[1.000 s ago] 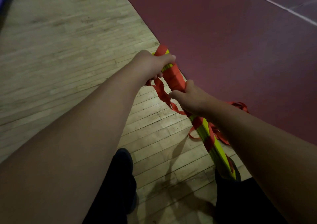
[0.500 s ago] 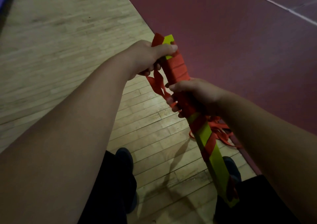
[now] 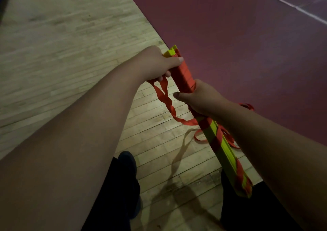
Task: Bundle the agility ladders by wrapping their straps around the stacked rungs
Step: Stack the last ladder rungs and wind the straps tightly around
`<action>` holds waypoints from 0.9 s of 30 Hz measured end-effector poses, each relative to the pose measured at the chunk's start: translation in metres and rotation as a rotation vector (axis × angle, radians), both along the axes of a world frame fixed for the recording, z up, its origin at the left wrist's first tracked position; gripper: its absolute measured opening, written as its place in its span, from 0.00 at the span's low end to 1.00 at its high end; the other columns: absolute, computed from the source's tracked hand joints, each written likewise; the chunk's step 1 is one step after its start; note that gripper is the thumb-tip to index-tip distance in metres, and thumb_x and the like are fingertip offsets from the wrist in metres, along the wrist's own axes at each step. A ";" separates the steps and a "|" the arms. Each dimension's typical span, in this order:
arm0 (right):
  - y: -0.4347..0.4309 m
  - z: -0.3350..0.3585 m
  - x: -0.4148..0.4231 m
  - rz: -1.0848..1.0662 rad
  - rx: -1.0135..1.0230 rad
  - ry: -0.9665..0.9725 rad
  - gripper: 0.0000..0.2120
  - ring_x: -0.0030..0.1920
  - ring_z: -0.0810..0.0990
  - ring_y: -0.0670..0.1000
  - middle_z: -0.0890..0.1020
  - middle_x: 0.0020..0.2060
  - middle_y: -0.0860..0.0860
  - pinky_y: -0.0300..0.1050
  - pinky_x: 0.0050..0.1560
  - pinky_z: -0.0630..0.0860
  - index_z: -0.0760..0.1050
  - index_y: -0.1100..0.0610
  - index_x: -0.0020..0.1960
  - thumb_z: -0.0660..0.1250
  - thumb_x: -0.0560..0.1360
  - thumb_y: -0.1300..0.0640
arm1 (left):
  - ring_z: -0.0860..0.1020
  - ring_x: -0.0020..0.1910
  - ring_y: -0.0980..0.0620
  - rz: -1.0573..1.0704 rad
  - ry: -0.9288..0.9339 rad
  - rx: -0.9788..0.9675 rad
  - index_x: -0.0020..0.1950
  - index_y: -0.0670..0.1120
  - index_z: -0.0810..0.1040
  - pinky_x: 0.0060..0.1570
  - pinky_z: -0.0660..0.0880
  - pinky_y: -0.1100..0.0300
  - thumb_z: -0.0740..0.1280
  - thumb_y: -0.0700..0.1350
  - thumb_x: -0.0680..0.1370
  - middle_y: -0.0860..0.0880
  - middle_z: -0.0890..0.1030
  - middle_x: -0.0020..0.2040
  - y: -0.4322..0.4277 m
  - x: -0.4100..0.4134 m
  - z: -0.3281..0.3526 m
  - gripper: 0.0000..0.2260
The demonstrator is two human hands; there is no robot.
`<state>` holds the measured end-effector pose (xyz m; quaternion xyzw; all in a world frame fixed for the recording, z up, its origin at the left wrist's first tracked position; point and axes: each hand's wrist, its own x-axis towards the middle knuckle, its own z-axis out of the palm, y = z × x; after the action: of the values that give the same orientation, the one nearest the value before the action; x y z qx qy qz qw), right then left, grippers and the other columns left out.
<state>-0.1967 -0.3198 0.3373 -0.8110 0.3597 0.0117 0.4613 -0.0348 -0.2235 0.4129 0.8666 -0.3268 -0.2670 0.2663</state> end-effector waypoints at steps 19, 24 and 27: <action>0.012 0.003 0.004 -0.003 -0.068 -0.025 0.16 0.37 0.79 0.51 0.79 0.45 0.54 0.46 0.33 0.73 0.64 0.52 0.65 0.67 0.85 0.47 | 0.78 0.32 0.57 0.189 0.187 -0.138 0.50 0.47 0.87 0.39 0.78 0.59 0.76 0.66 0.76 0.54 0.86 0.37 0.003 0.002 0.001 0.22; 0.012 0.004 0.005 -0.004 -0.058 -0.042 0.17 0.36 0.79 0.51 0.80 0.45 0.55 0.48 0.33 0.76 0.64 0.52 0.65 0.67 0.85 0.46 | 0.78 0.28 0.60 0.196 0.121 -0.191 0.49 0.45 0.87 0.38 0.78 0.59 0.77 0.66 0.75 0.54 0.86 0.34 0.001 -0.001 -0.001 0.23; 0.011 0.003 0.007 -0.018 -0.070 -0.049 0.21 0.38 0.80 0.52 0.81 0.47 0.56 0.54 0.40 0.81 0.63 0.53 0.67 0.67 0.84 0.42 | 0.80 0.30 0.58 0.131 0.005 -0.157 0.46 0.45 0.87 0.38 0.78 0.59 0.72 0.68 0.78 0.52 0.87 0.35 -0.002 -0.005 0.005 0.25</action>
<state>-0.1900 -0.3092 0.3404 -0.8235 0.3558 -0.0253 0.4413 -0.0396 -0.2259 0.4178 0.8619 -0.2887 -0.2245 0.3512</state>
